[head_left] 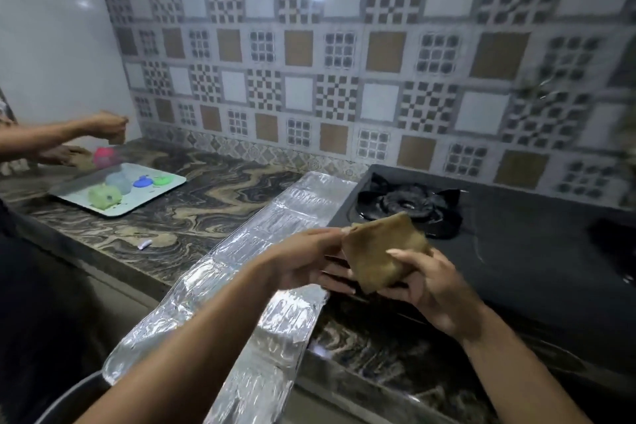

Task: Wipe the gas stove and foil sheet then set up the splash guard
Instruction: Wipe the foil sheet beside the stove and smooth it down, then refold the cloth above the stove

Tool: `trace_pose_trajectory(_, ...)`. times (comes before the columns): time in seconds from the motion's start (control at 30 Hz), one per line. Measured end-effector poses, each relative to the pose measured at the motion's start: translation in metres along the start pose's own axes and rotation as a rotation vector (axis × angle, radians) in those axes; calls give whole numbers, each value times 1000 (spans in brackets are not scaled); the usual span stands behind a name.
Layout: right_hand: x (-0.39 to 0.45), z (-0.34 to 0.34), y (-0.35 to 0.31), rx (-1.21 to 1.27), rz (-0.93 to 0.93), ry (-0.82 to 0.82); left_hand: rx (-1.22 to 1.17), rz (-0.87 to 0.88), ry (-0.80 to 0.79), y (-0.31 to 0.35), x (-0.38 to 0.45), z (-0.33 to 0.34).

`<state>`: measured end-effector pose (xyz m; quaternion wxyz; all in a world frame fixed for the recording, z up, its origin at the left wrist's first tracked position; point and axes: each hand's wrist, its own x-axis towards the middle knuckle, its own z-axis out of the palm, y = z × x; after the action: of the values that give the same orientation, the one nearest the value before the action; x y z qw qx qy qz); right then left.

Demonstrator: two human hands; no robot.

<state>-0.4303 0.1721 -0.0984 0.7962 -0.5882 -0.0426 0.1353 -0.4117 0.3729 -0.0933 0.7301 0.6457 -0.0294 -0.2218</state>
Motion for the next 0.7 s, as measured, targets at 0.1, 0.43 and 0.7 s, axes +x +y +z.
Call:
trace_pose_trajectory(0.1, -17, -29, -16, -13, -33, 117, -60, 50, -8, 16, 4, 44)
trace_pose_trajectory(0.43, -80, -94, -54, -725, -454, 195, 127, 152, 81, 31, 13, 148)
trace_pose_trajectory(0.7, -102, -121, -75, -767, -582, 148, 108, 193, 94, 43, 13, 202)
